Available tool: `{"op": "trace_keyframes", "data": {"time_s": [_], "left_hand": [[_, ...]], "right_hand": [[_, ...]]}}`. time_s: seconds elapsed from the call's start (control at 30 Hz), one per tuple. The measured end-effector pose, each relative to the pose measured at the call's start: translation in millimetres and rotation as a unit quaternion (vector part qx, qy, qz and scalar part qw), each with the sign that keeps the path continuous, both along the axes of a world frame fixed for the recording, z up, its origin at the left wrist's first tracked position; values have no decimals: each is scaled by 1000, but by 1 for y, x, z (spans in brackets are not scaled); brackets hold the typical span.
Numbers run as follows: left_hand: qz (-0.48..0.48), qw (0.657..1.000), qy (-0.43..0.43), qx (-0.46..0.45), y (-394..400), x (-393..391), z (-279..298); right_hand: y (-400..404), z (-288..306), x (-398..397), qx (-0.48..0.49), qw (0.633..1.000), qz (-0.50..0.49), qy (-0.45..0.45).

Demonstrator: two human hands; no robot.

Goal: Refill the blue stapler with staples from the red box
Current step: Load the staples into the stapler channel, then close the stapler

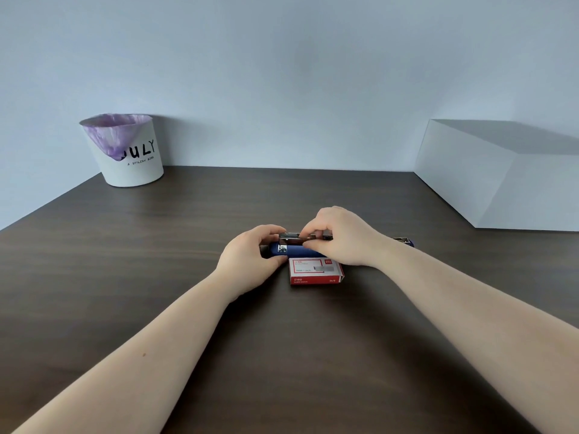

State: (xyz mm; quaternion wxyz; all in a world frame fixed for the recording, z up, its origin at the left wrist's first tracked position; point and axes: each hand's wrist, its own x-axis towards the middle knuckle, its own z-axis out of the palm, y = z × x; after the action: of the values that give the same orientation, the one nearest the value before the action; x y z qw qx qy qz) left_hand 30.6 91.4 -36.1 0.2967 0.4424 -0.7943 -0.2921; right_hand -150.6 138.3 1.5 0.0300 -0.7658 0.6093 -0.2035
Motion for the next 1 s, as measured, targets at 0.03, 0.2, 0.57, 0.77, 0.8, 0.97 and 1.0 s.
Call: {"op": "trace_keyframes", "data": {"time_s": [0.03, 0.2, 0.57, 0.77, 0.8, 0.97, 1.0], "left_hand": [[0, 1000, -1, 1, 0, 0, 0], [5, 1000, -10, -7, 0, 0, -1], [10, 999, -43, -20, 5, -2, 3], [11, 999, -48, -18, 4, -3, 4], [12, 999, -47, -18, 4, -2, 3], [10, 999, -38, -20, 1, -1, 0], [10, 999, -36, -21, 1, -1, 0]], "right_hand": [[3, 2, -4, 1, 1000, -11, -14], [21, 7, -44, 53, 995, -84, 20], [43, 17, -85, 210, 955, -170, 119], [43, 56, -74, 64, 988, -138, 36], [41, 60, -68, 31, 992, -122, 2], [21, 58, -24, -3, 996, -28, -81], [16, 55, -18, 4, 996, -19, -87]]}}
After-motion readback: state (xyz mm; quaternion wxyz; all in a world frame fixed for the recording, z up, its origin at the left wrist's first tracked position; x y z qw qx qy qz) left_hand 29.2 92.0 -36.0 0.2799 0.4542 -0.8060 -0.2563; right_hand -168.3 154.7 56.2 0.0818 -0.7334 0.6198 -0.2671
